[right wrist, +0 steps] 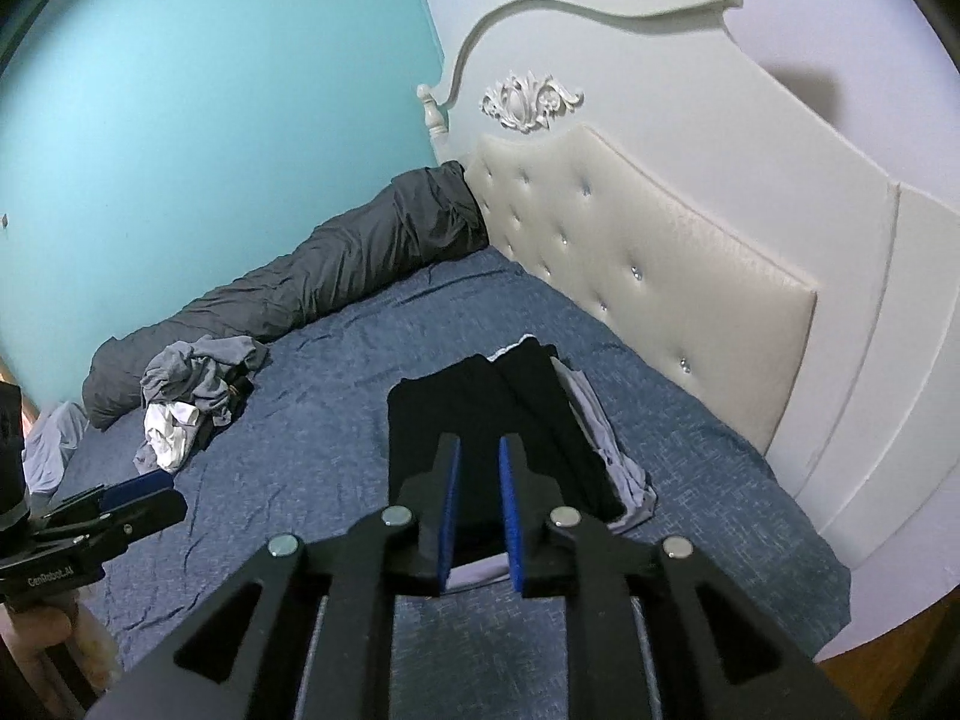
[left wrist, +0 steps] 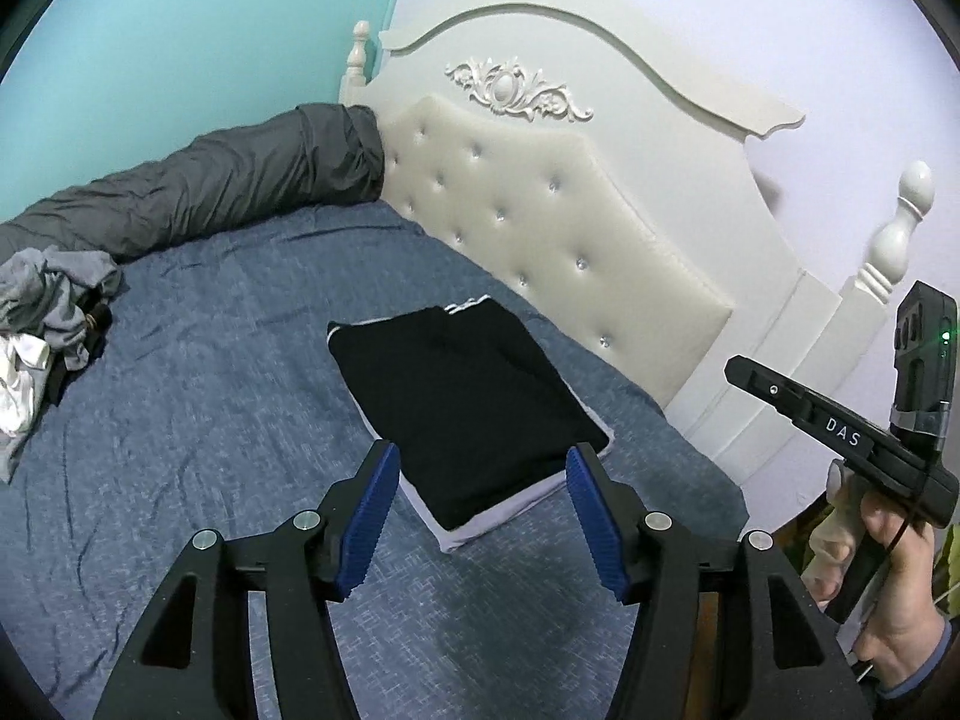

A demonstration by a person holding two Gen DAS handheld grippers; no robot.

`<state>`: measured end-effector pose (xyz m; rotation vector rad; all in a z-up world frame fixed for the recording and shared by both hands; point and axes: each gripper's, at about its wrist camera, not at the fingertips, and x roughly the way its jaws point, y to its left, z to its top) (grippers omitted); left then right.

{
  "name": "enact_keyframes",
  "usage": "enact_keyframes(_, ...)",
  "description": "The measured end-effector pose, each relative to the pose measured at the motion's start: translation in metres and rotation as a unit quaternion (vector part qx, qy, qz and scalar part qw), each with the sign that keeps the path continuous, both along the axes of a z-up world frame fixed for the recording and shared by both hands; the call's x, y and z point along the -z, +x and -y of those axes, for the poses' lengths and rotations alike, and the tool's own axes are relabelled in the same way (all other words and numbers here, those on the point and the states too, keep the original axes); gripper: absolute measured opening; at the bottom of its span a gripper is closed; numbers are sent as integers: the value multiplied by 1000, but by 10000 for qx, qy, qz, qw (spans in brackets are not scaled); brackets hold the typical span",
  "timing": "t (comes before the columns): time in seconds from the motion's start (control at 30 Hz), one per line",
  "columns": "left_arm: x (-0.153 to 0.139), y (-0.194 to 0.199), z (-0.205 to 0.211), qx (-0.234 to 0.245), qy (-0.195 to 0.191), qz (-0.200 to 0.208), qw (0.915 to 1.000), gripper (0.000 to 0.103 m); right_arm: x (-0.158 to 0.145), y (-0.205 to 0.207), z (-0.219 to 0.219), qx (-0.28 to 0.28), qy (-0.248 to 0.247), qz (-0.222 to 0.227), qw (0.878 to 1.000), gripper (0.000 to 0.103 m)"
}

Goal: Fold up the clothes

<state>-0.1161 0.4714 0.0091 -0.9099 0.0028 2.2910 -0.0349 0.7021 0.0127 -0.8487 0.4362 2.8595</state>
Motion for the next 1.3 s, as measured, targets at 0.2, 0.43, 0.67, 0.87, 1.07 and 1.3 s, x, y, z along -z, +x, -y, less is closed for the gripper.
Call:
enact_keyframes(0.2,-15,15,9,39,70,-108,9999,64,-12,15,10,29,35,-46,10000,15)
enact_keyframes(0.43,-28,32,23,59,90,-240,9997,69,-25,34,27,106,119,-85,9998,25)
enact_keyframes(0.67,-37,49,39,117,123,-340,9993,73,-36,56,46,253,186,-115,9994,39)
enact_keyframes(0.87,-41,62,52,143,227,-338,9991,76,-40,73,63,339,248,-114,9991,51)
enact_keyframes(1.07,-46,72,66,147,264,-428,9986,77,-44,90,79,413,297,-140,9986,62)
enact_keyframes(1.3,-50,84,82,139,276,-567,9979,82,-47,106,95,474,344,-152,9982,68)
